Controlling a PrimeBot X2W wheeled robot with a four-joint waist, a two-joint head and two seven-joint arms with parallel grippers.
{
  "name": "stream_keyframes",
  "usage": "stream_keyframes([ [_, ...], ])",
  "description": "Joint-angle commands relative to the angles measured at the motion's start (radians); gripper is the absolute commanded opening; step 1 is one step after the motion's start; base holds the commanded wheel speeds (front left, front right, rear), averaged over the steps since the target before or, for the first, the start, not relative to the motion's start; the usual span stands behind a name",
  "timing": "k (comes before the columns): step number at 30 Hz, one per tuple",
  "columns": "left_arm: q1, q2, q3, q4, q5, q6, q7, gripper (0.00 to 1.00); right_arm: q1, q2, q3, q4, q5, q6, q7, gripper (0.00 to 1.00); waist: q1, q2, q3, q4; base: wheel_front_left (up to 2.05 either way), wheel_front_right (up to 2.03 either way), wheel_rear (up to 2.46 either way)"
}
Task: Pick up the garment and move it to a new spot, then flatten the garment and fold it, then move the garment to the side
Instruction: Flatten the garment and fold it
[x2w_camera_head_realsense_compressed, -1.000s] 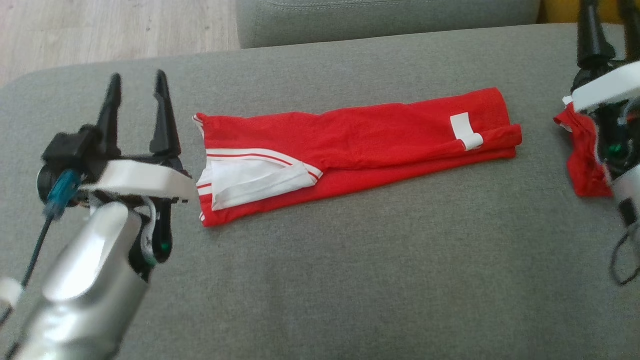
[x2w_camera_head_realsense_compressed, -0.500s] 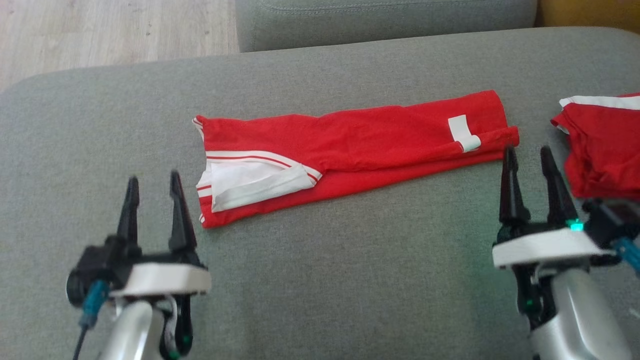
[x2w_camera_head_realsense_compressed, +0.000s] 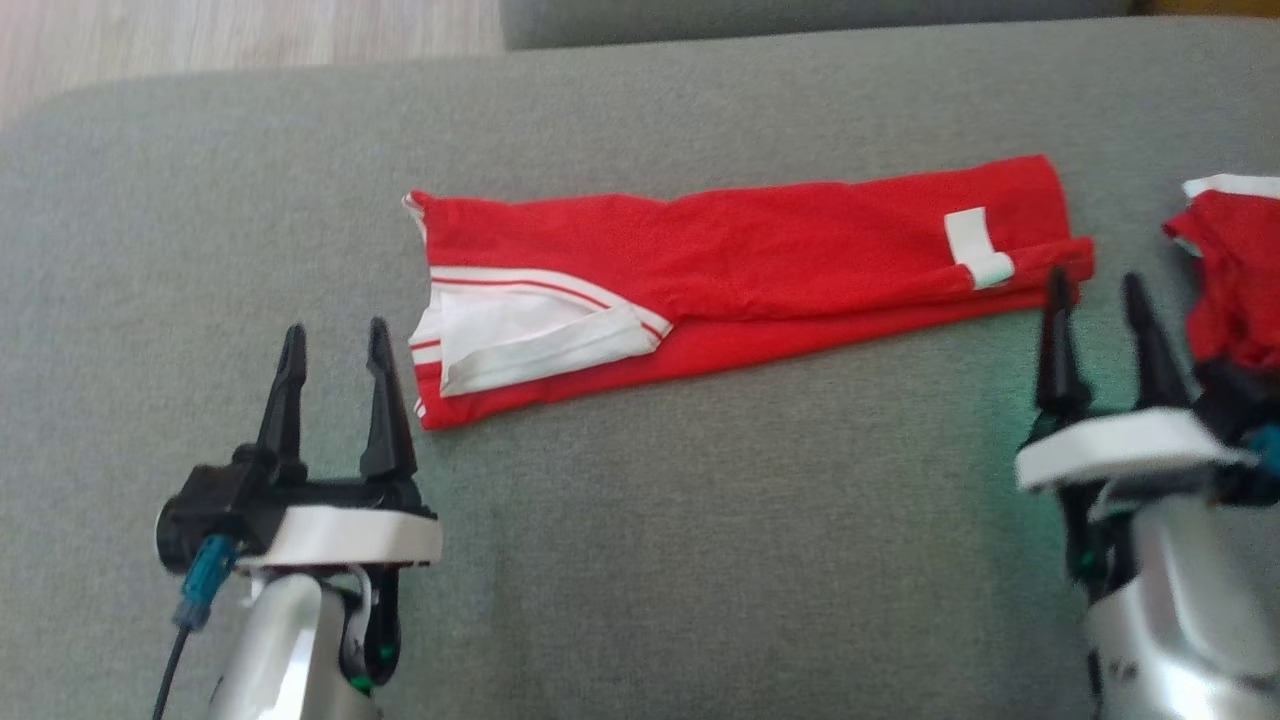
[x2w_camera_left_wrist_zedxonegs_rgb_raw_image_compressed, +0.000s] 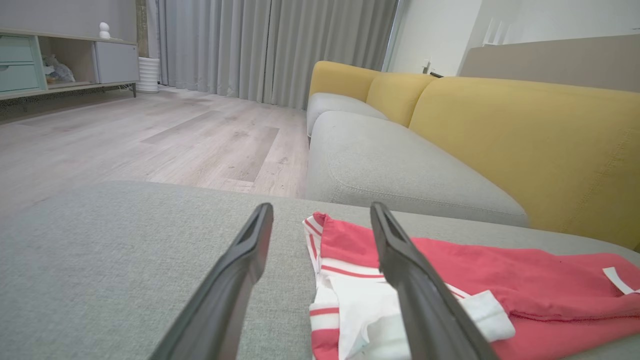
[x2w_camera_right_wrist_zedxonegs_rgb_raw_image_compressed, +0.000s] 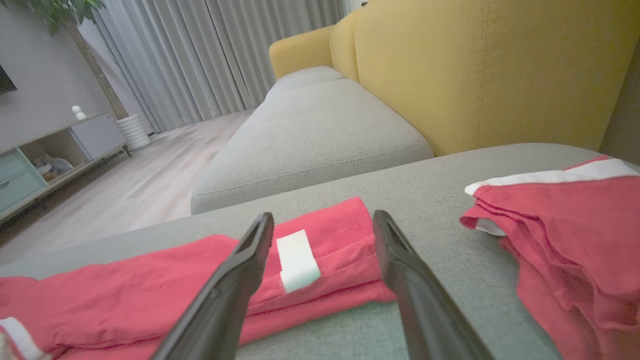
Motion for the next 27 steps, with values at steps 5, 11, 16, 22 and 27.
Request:
stream_keyframes([
  [5,-0.059,-0.002,0.039,-0.013,0.024,-0.022,-0.005,1.00,-0.155,0.002,-0.118,0.111,-0.075,-0.001,0.055,1.00,-0.0001,-0.0001,0.051,0.037,0.00,0.00,0.00],
  [11,-0.074,-0.005,0.036,-0.005,0.032,-0.031,-0.005,1.00,-0.267,0.002,-0.264,0.296,-0.145,-0.001,0.104,1.00,-0.0001,-0.0001,0.082,0.061,0.00,0.00,0.00],
  [16,-0.090,-0.006,0.025,-0.002,0.020,-0.028,-0.005,1.00,-0.325,0.002,-0.304,0.426,-0.189,-0.001,0.123,1.00,-0.0001,-0.0001,0.098,0.074,0.00,0.00,0.00],
  [22,-0.097,-0.006,0.026,0.003,0.017,-0.020,-0.005,1.00,-0.364,0.002,-0.305,0.535,-0.217,-0.001,0.079,0.00,-0.0001,-0.0001,0.094,0.069,0.00,0.00,0.00],
  [27,-0.086,-0.006,0.033,0.006,0.017,-0.018,-0.005,1.00,-0.378,0.002,-0.351,0.524,-0.241,-0.001,0.029,0.00,-0.0001,-0.0001,0.069,0.042,0.00,0.00,0.00],
])
